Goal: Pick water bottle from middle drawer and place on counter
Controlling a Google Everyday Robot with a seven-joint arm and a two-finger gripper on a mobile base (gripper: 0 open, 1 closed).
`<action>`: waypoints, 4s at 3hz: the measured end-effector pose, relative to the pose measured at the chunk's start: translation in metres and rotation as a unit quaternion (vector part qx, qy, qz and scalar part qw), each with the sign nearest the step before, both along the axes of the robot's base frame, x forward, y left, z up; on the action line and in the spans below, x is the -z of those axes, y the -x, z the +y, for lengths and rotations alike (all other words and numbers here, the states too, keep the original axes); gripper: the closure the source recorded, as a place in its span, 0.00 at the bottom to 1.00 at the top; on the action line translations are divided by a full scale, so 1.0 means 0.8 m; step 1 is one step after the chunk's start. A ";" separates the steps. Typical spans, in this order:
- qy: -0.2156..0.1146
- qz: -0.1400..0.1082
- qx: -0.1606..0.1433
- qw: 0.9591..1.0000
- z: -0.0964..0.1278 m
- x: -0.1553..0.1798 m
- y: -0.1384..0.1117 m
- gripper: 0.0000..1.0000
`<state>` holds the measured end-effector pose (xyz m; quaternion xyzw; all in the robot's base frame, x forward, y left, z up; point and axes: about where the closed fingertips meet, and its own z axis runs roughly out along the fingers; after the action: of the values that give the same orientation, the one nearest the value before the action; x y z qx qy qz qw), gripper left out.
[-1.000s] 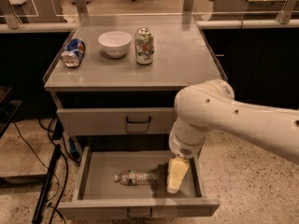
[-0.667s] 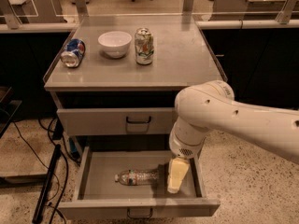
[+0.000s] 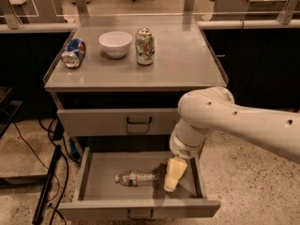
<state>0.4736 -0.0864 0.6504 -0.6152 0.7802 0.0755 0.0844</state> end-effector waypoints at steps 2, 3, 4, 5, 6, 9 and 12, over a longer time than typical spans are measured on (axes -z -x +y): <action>-0.048 0.013 0.020 0.999 0.013 0.051 -0.038 0.00; -0.049 0.015 0.020 0.998 0.014 0.053 -0.038 0.00; -0.057 0.021 0.020 0.998 0.028 0.070 -0.040 0.00; -0.082 0.030 0.009 0.996 0.082 0.118 -0.064 0.00; -0.082 0.030 0.009 0.996 0.083 0.118 -0.064 0.00; -0.114 0.053 0.007 0.992 0.130 0.190 -0.080 0.00; -0.075 0.071 0.047 0.994 0.126 0.273 -0.078 0.00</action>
Offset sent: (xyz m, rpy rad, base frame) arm 0.0445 0.0206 -0.0577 0.1546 0.0531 -0.0431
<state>0.5359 0.0146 0.4324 -0.5629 0.8045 0.1726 0.0781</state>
